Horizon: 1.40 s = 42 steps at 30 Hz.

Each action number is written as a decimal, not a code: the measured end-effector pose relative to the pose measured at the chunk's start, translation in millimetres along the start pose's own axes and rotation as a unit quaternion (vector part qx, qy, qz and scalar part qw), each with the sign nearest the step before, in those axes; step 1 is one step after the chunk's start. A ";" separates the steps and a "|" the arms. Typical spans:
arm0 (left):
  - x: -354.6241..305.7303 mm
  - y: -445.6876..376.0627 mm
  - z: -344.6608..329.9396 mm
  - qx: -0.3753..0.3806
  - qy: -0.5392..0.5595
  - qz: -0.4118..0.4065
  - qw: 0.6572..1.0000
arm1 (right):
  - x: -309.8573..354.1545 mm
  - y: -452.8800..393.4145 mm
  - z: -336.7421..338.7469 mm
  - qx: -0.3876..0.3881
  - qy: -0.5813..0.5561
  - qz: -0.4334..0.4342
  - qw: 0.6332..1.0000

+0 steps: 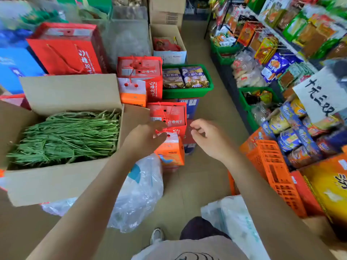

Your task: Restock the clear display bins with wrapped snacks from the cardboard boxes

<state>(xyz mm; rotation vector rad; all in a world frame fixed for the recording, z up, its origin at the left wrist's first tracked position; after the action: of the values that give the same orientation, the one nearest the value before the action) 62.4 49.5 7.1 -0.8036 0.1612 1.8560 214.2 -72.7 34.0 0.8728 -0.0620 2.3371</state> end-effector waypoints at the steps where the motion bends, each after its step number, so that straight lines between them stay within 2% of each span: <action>1: 8.1 -3.4 -12.9 0.000 0.020 0.016 1.000 | -10.4 -0.7 -0.9 -0.003 -0.004 -0.017 1.000; 8: -0.2 -63.2 -61.9 0.026 0.076 0.023 0.996 | -79.1 -29.6 12.2 -0.005 -0.028 -0.107 0.994; 12: -1.7 -125.4 -92.6 0.056 0.085 0.007 0.995 | -123.1 -72.7 32.4 -0.020 -0.015 -0.132 0.991; 15: 3.2 -183.2 -118.2 0.067 0.065 0.018 0.996 | -162.8 -120.6 47.6 -0.008 -0.054 -0.148 0.987; 21: 24.5 -336.5 -188.0 0.063 0.114 0.062 0.990 | -262.7 -261.3 93.3 0.023 -0.118 -0.177 0.977; 25: 34.8 -455.0 -232.4 0.048 0.136 0.103 0.984 | -319.8 -356.7 156.6 0.040 -0.125 -0.196 0.972; 28: 30.0 -542.9 -256.6 0.062 0.141 0.095 0.983 | -349.5 -417.3 211.2 0.028 -0.130 -0.193 0.972; 33: 39.1 -647.8 -276.0 0.077 0.106 0.102 0.986 | -385.2 -513.5 273.9 0.018 -0.112 -0.202 0.973; 42: 141.1 -850.7 -293.0 0.003 0.113 0.121 0.986 | -387.7 -776.9 330.6 0.065 -0.017 -0.138 0.988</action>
<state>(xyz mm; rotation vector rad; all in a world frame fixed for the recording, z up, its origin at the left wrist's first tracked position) 900.7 392.6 -87.7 -1.0274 0.4245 1.9854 1078.4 250.8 -73.8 0.9219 0.1880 2.0840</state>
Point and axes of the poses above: each hand's wrist, its own y-axis away from the middle knuckle, its own z-axis out of the back of the hand, x = y × z, the point moved 8 cm from there along -y, towards the middle knuckle, and after that the axes turned 15 degrees about -z, right-handed, at the moved point
